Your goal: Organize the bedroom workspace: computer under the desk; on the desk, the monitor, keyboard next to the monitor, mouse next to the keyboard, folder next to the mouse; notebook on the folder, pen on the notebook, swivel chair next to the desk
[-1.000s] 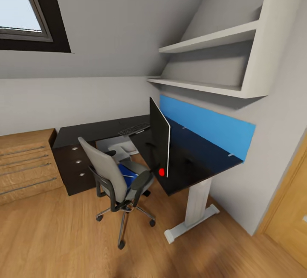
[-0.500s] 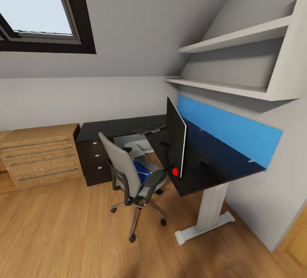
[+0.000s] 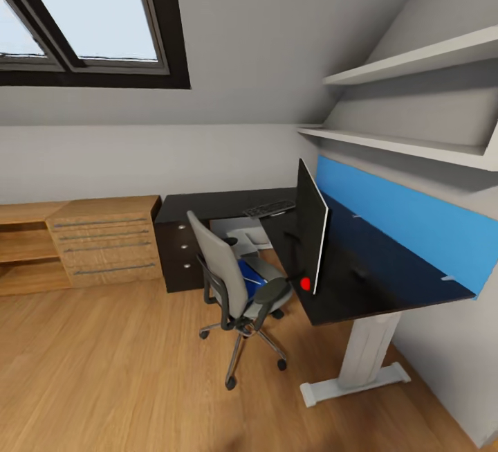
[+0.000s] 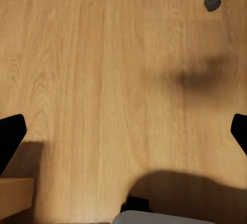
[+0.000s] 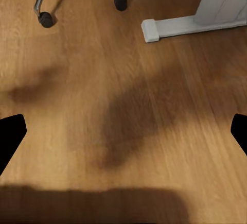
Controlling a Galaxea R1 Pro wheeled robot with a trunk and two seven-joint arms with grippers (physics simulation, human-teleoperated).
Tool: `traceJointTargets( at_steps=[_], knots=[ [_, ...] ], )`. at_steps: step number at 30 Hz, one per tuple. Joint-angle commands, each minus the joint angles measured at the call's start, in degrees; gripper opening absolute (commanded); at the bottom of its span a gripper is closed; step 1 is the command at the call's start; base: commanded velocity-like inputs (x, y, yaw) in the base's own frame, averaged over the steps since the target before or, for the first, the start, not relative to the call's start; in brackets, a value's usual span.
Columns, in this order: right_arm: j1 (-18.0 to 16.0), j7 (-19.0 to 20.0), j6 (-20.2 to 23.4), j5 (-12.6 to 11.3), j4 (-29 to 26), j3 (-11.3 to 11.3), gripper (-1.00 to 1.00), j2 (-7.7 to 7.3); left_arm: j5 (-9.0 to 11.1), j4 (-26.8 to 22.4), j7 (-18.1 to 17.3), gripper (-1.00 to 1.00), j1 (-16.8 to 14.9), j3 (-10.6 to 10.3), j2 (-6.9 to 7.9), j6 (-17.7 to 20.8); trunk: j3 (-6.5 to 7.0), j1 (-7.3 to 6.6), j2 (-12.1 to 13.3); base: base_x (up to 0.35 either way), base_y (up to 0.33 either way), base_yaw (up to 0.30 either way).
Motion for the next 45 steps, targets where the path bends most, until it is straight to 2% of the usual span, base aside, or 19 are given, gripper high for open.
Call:
traceJointTargets(
  at_steps=[1,9,15,18,21,27,38,45],
  knots=[
    [0.0,-0.2,-0.1,0.6,0.0,0.1,1.00,0.00,0.2,0.0,0.0,1.00,0.0,0.1,-0.01,-0.1,-0.06,0.00,0.0,0.000,-0.022,0.287],
    [0.0,-0.2,-0.1,4.0,0.0,0.1,1.00,-0.13,0.2,0.0,0.0,1.00,0.0,0.1,0.04,-0.1,-0.06,0.00,0.0,0.000,-0.008,0.233],
    [0.0,-0.2,0.0,4.2,0.0,0.0,1.00,-0.45,0.2,0.0,0.0,1.00,0.0,0.1,0.00,-0.1,-0.06,0.00,0.0,0.000,0.000,0.032],
    [-0.2,-0.3,0.3,3.9,1.0,-0.1,1.00,0.34,0.2,0.9,-0.1,1.00,0.0,-0.2,-0.98,0.7,-0.06,0.00,0.0,0.000,0.000,0.000],
    [-0.2,-0.3,0.2,3.9,1.6,-0.1,1.00,0.24,0.1,0.7,0.0,1.00,0.0,-0.2,-1.46,0.6,-0.06,0.00,0.0,0.000,0.000,0.000],
    [-0.2,-0.3,-0.1,3.9,0.9,0.1,1.00,-0.79,0.1,2.7,-0.3,1.00,0.0,-0.1,-0.89,0.1,-0.06,0.00,0.0,0.000,0.000,0.000],
    [-0.2,-0.4,-0.4,3.9,0.9,0.1,1.00,-0.75,0.3,4.4,0.3,1.00,0.0,0.3,-0.90,0.1,-0.10,0.00,0.0,0.000,0.000,0.102],
    [-0.2,-0.3,-0.5,4.0,0.9,0.3,1.00,-0.79,0.3,4.4,0.4,1.00,0.0,0.3,-1.07,0.5,-1.38,1.54,-2.8,0.000,0.000,0.038]
  ],
)
